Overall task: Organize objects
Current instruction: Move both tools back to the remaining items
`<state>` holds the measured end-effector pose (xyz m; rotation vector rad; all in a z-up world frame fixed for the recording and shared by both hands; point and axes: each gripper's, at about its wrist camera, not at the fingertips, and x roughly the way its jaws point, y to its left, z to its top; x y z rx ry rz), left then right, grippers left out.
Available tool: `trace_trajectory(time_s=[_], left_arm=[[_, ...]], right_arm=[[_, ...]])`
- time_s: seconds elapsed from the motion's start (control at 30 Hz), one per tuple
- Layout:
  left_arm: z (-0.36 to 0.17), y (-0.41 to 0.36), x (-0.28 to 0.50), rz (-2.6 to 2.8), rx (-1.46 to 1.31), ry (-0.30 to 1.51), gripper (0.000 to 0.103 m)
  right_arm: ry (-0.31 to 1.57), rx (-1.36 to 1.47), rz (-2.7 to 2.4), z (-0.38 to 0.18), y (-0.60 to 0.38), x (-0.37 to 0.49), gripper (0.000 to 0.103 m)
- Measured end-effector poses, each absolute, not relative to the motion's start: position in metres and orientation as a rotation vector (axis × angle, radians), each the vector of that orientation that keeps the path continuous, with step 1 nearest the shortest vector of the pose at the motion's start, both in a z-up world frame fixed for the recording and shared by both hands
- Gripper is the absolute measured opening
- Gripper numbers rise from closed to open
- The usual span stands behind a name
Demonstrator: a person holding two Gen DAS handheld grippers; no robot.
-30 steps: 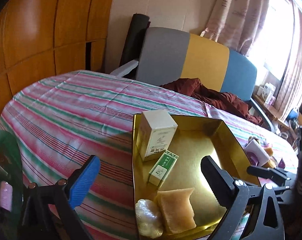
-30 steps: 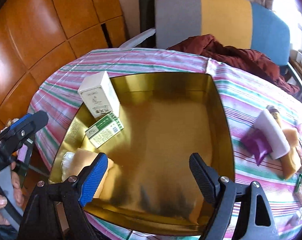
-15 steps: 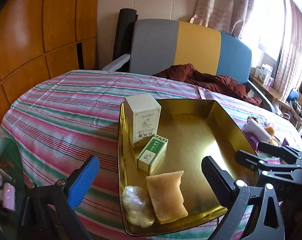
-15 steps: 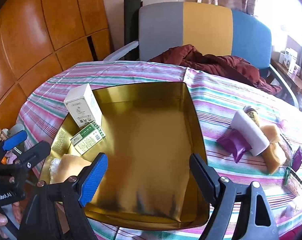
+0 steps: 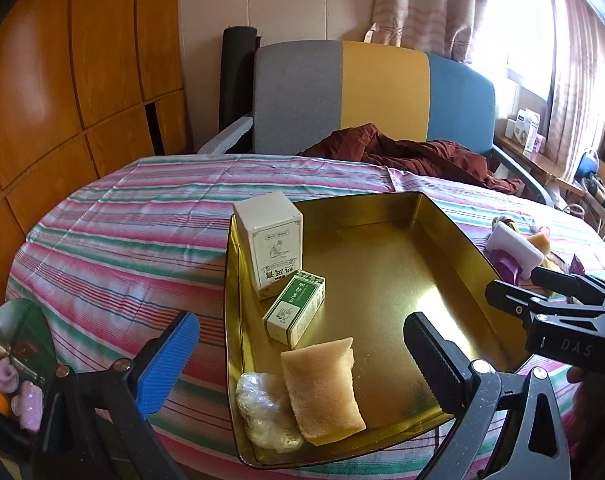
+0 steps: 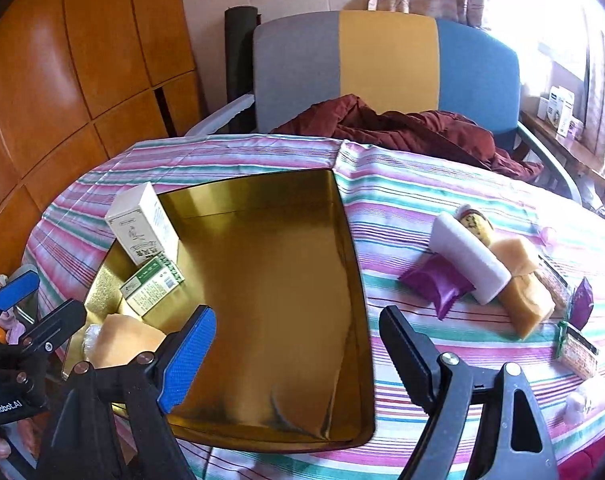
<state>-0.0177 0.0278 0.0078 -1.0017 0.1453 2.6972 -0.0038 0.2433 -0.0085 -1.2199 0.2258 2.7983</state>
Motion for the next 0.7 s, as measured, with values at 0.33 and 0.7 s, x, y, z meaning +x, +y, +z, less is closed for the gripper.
trace_trajectory(time_s=[0.33,0.7], left_arm=[[0.010,0.048,-0.013,2.673,-0.976,0.221,0.103],[0.015,0.069,-0.016,2.538,-0.972,0.173,0.103]], right_arm=[[0.299,-1.194,2.734,-0.011,0.278,0.009,0.085],[0.400,-1.150,2.572,-0.009,0.360,0.035,0.085]])
